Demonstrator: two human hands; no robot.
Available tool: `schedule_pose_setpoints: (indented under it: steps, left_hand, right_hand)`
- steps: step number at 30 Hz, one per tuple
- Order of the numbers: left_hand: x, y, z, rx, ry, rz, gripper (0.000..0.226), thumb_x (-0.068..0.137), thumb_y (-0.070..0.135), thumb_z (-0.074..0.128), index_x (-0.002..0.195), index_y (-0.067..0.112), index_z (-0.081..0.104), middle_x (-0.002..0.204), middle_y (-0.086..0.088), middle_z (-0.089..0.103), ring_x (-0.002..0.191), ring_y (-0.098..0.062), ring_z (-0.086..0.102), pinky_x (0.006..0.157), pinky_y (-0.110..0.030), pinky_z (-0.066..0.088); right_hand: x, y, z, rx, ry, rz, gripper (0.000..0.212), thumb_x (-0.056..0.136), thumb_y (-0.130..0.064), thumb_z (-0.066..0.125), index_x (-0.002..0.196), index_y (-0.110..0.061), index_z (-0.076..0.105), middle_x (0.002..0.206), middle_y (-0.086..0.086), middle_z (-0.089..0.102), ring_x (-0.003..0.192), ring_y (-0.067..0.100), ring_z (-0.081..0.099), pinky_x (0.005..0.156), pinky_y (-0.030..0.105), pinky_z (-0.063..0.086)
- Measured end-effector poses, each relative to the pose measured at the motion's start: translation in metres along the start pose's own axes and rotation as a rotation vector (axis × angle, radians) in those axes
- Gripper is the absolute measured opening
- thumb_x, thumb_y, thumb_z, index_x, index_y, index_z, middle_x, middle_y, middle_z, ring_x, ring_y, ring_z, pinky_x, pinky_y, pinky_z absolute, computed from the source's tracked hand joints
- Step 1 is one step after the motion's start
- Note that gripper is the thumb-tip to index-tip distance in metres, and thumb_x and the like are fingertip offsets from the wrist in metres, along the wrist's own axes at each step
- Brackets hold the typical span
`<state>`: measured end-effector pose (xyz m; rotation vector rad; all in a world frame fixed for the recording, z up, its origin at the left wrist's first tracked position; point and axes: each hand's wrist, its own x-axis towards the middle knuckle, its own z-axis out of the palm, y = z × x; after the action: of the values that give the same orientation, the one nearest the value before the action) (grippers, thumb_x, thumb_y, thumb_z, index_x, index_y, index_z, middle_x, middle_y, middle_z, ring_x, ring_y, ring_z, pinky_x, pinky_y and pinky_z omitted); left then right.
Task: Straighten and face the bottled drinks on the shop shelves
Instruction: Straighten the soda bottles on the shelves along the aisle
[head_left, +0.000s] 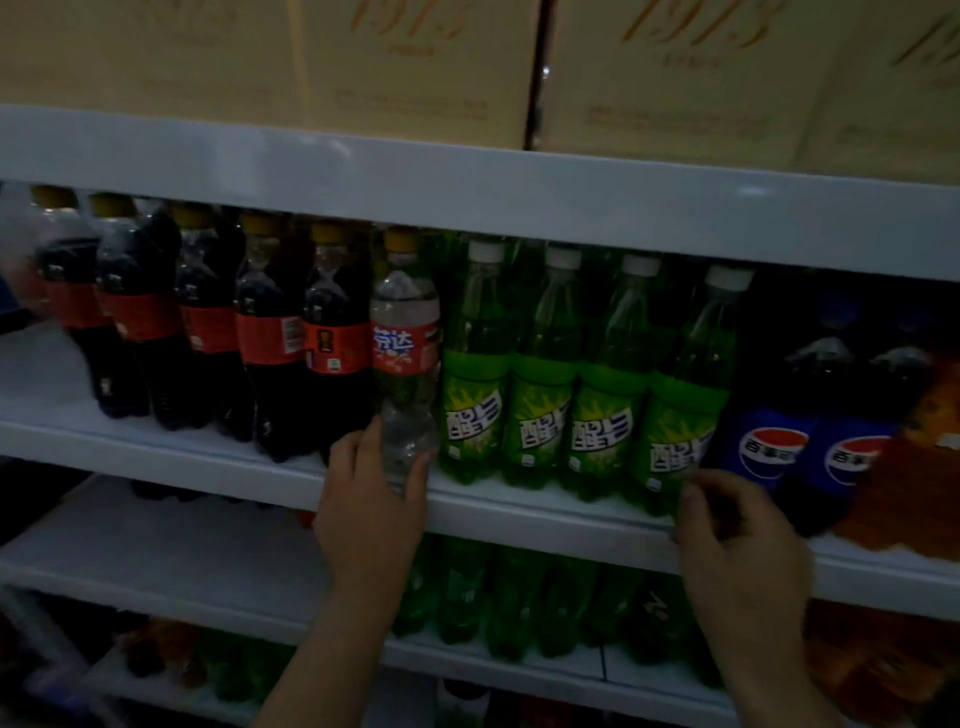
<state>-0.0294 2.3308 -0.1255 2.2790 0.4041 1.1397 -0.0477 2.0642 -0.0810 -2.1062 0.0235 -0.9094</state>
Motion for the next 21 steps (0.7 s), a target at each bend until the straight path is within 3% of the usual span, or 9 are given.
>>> schedule_pose_setpoints:
  steps: [3, 6, 11, 14, 17, 21]
  left_hand:
    - [-0.001, 0.006, -0.001, -0.021, -0.007, -0.060, 0.058, 0.083, 0.038, 0.069, 0.131, 0.009, 0.053, 0.126, -0.012, 0.052, 0.103, -0.030, 0.058, 0.069, -0.037, 0.049]
    - [-0.003, 0.010, -0.002, -0.038, 0.001, -0.060, 0.058, 0.084, 0.035, 0.069, 0.132, 0.009, 0.052, 0.127, -0.013, 0.052, 0.106, -0.030, 0.057, 0.074, -0.040, 0.049]
    - [-0.003, 0.012, 0.001, -0.012, 0.023, -0.046, 0.056, 0.083, 0.032, 0.071, 0.132, 0.009, 0.055, 0.126, -0.013, 0.053, 0.106, -0.029, 0.056, 0.074, -0.038, 0.048]
    - [-0.003, 0.010, 0.000, -0.011, 0.013, -0.052, 0.057, 0.083, 0.032, 0.071, 0.133, 0.010, 0.053, 0.126, -0.012, 0.052, 0.106, -0.029, 0.056, 0.074, -0.039, 0.048]
    - [-0.002, 0.007, -0.003, -0.013, -0.024, -0.032, 0.057, 0.084, 0.032, 0.071, 0.134, 0.011, 0.052, 0.127, -0.009, 0.051, 0.104, -0.026, 0.056, 0.075, -0.035, 0.048]
    - [0.000, -0.005, -0.012, -0.094, -0.045, -0.071, 0.052, 0.084, 0.024, 0.070, 0.131, 0.014, 0.052, 0.120, -0.003, 0.052, 0.085, -0.012, 0.056, 0.071, -0.026, 0.046]
  right_hand:
    - [-0.007, 0.020, 0.005, -0.226, -0.049, -0.011, 0.034, 0.083, -0.030, 0.068, 0.108, -0.006, 0.065, 0.099, 0.012, 0.066, 0.080, 0.022, 0.058, 0.072, 0.026, 0.038]
    - [-0.010, 0.023, 0.012, -0.325, -0.071, -0.039, 0.042, 0.080, -0.035, 0.070, 0.107, -0.003, 0.066, 0.094, 0.014, 0.067, 0.081, 0.029, 0.062, 0.064, 0.028, 0.043]
    - [-0.005, 0.025, 0.020, -0.337, 0.005, -0.054, 0.030, 0.078, -0.042, 0.070, 0.087, -0.014, 0.067, 0.075, 0.003, 0.065, 0.059, 0.015, 0.052, 0.049, 0.018, 0.028]
    - [-0.005, 0.021, 0.023, -0.346, 0.013, 0.013, 0.028, 0.078, -0.046, 0.068, 0.083, -0.018, 0.064, 0.073, 0.000, 0.063, 0.059, 0.008, 0.038, 0.046, 0.015, 0.019]
    - [-0.004, 0.020, 0.024, -0.341, -0.005, 0.052, 0.034, 0.080, -0.049, 0.064, 0.094, -0.018, 0.066, 0.084, 0.002, 0.066, 0.065, 0.010, 0.044, 0.050, 0.021, 0.027]
    - [-0.019, 0.010, 0.024, -0.239, -0.017, 0.152, 0.043, 0.082, -0.041, 0.064, 0.111, -0.010, 0.064, 0.105, 0.013, 0.066, 0.091, 0.031, 0.060, 0.077, 0.035, 0.046]
